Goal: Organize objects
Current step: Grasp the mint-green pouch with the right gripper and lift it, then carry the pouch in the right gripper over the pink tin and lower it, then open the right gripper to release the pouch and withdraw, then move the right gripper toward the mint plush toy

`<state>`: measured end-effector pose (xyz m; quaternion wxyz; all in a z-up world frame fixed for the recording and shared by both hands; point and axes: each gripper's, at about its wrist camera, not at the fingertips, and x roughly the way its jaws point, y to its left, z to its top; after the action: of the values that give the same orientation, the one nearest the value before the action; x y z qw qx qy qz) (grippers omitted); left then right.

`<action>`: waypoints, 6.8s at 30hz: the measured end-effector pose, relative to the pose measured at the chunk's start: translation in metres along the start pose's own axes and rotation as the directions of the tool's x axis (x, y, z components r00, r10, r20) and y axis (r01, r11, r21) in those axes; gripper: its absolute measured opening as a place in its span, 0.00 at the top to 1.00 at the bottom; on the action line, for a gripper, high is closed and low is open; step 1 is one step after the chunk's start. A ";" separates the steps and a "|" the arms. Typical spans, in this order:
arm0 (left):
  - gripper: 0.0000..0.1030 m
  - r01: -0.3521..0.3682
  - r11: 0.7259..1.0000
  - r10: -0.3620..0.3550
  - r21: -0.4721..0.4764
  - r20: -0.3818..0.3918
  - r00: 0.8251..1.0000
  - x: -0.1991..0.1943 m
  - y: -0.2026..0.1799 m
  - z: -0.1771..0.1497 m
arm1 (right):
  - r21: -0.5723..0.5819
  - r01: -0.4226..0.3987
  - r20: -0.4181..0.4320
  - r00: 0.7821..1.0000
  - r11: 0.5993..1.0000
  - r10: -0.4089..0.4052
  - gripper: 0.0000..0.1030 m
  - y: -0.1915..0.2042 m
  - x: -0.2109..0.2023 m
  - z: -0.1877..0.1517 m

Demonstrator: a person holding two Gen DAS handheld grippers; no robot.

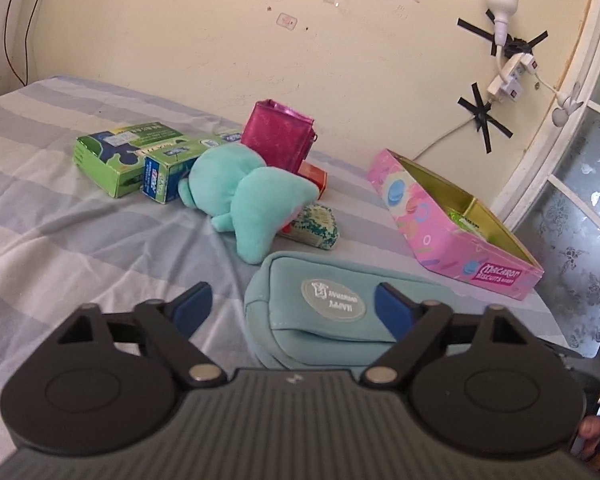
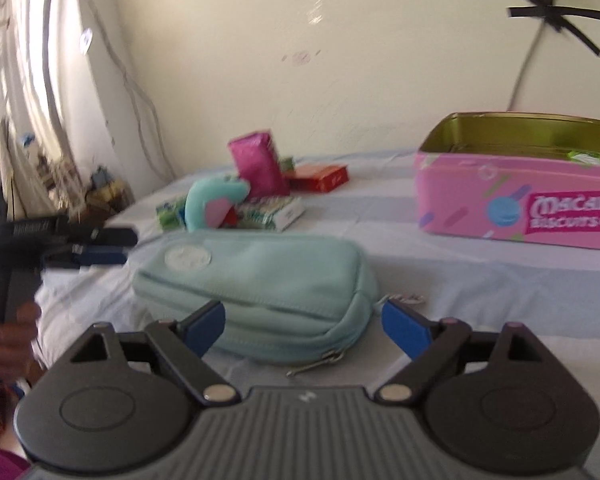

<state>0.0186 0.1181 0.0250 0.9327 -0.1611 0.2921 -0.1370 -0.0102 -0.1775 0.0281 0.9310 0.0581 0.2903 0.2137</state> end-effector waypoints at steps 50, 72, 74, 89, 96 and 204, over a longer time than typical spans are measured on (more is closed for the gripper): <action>0.22 0.191 0.868 -0.134 0.459 -0.154 0.979 0.140 -0.232 -0.059 | 0.255 0.457 0.094 0.865 0.852 -0.492 0.14 -0.146 -0.096 -0.051; 0.28 0.120 0.879 -0.169 0.462 0.066 0.983 0.118 -0.263 0.028 | 0.177 0.530 0.383 0.739 0.829 -0.554 0.31 -0.120 -0.104 0.032; 0.28 0.101 0.883 -0.154 0.458 0.080 0.985 0.125 -0.266 0.036 | 0.171 0.530 0.390 0.738 0.831 -0.551 0.31 -0.124 -0.095 0.044; 0.28 0.005 0.896 -0.062 0.443 0.116 0.991 0.173 -0.273 0.068 | 0.138 0.510 0.338 0.782 0.849 -0.524 0.31 -0.166 -0.039 0.100; 0.28 -0.032 0.894 -0.020 0.446 0.111 0.994 0.214 -0.281 0.094 | 0.150 0.488 0.288 0.811 0.860 -0.510 0.31 -0.201 -0.006 0.130; 0.00 -0.340 0.939 0.339 0.056 0.018 0.940 0.035 0.073 0.015 | -0.290 -0.013 -0.180 0.983 0.957 -0.042 0.08 0.108 0.132 0.029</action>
<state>0.0667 0.1754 -0.0089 0.9479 -0.0814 0.3075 0.0181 0.0645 -0.0232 0.0092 0.9001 -0.1011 0.3410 0.2515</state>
